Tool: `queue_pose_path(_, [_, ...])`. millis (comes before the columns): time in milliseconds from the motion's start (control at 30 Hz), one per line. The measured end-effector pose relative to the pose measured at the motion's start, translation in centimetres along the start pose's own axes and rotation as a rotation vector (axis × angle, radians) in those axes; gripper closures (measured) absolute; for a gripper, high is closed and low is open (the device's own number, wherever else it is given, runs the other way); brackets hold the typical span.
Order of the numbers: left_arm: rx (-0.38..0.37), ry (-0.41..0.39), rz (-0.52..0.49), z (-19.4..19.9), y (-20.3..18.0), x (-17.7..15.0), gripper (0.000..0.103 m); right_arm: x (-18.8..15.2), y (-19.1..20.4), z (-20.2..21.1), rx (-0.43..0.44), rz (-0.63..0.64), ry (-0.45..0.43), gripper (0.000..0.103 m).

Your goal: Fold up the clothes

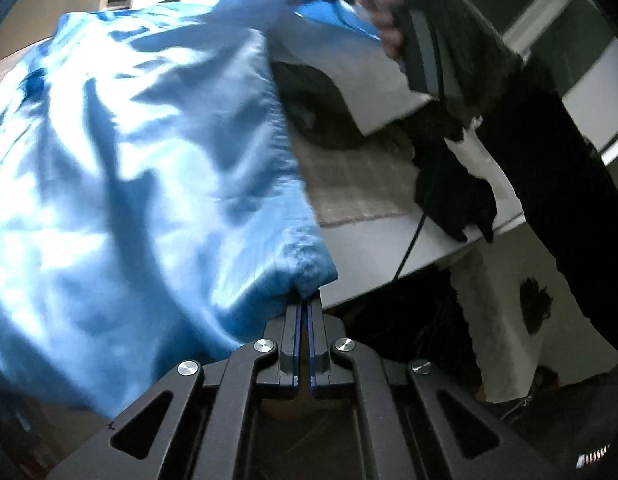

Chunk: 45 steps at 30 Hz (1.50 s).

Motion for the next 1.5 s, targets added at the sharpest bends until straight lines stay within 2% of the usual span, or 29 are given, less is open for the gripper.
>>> queue_pose_path(133, [-0.018,-0.036,0.045,2.2,1.6,-0.4,0.101,0.9,0.0,0.5,-0.047,-0.029,-0.029,0.1])
queue_pose_path(267, [-0.035,-0.099,0.07,5.0,2.9,0.0,0.101,2.2,2.6,1.8,-0.065,0.015,-0.074,0.1])
queue_pose_path(333, [-0.074,-0.123,0.107,6.5,3.6,-0.1,0.101,3.2,4.1,2.9,-0.06,0.023,-0.11,0.1])
queue_pose_path(433, [-0.086,-0.176,0.115,9.4,4.3,-0.6,0.101,5.8,7.6,5.2,-0.034,0.053,-0.184,0.1])
queue_pose_path(500, [-0.1,-0.21,0.158,11.0,5.6,-1.0,0.101,7.5,10.8,5.9,-0.021,0.101,-0.215,0.1])
queue_pose_path(633, [-0.058,-0.233,0.255,12.2,9.9,-2.5,0.101,9.1,18.7,4.4,-0.012,0.242,-0.23,0.1])
queue_pose_path(767, [-0.008,-0.235,0.332,12.2,13.6,-4.0,0.101,8.6,27.1,0.1,0.019,0.383,-0.162,0.1])
queue_pose_path(867, [0.022,-0.229,0.383,12.3,16.1,-4.9,0.101,8.0,31.3,-2.4,0.0,0.445,-0.141,0.1])
queue_pose_path(933, [0.076,-0.201,0.395,12.2,17.3,-5.4,0.102,7.6,33.9,-4.3,-0.007,0.479,-0.112,0.1])
queue_pose_path(1000, [0.113,-0.183,0.42,12.3,18.4,-6.2,0.097,6.8,35.5,-6.0,0.006,0.525,-0.061,0.1])
queue_pose_path(1067, [0.109,-0.193,0.465,13.0,19.0,-7.1,0.085,5.9,36.9,-7.6,0.017,0.58,-0.004,0.097])
queue_pose_path(1167, [0.078,-0.19,0.486,13.7,18.3,-7.9,0.077,4.8,37.4,-7.9,0.024,0.642,0.048,0.084])
queue_pose_path(1233, [0.036,-0.157,0.471,12.9,16.8,-7.7,0.073,4.3,36.2,-6.4,0.052,0.655,0.055,0.074])
queue_pose_path(1333, [-0.01,-0.093,0.4,10.8,14.3,-6.8,0.069,3.5,34.1,-3.7,0.099,0.672,0.066,0.071])
queue_pose_path(1367, [-0.02,-0.07,0.375,9.9,13.5,-6.4,0.065,3.2,33.0,-2.7,0.114,0.668,0.071,0.071])
queue_pose_path(1467, [-0.047,0.001,0.332,6.8,11.8,-6.0,0.063,1.5,28.0,1.5,0.159,0.594,0.063,0.068])
queue_pose_path(1500, [-0.042,0.01,0.323,6.1,11.6,-5.9,0.063,0.6,26.4,2.7,0.175,0.569,0.066,0.061])
Point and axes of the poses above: each gripper's, at about its wrist camera, not at the fingertips, and z roughly against the way its jaws point, y to its left, x to its top, the point moved 2 cm from there along -z, roughly the way its jaws point, and after that the axes turned 11 degrees about -x, right-handed, at the moved point
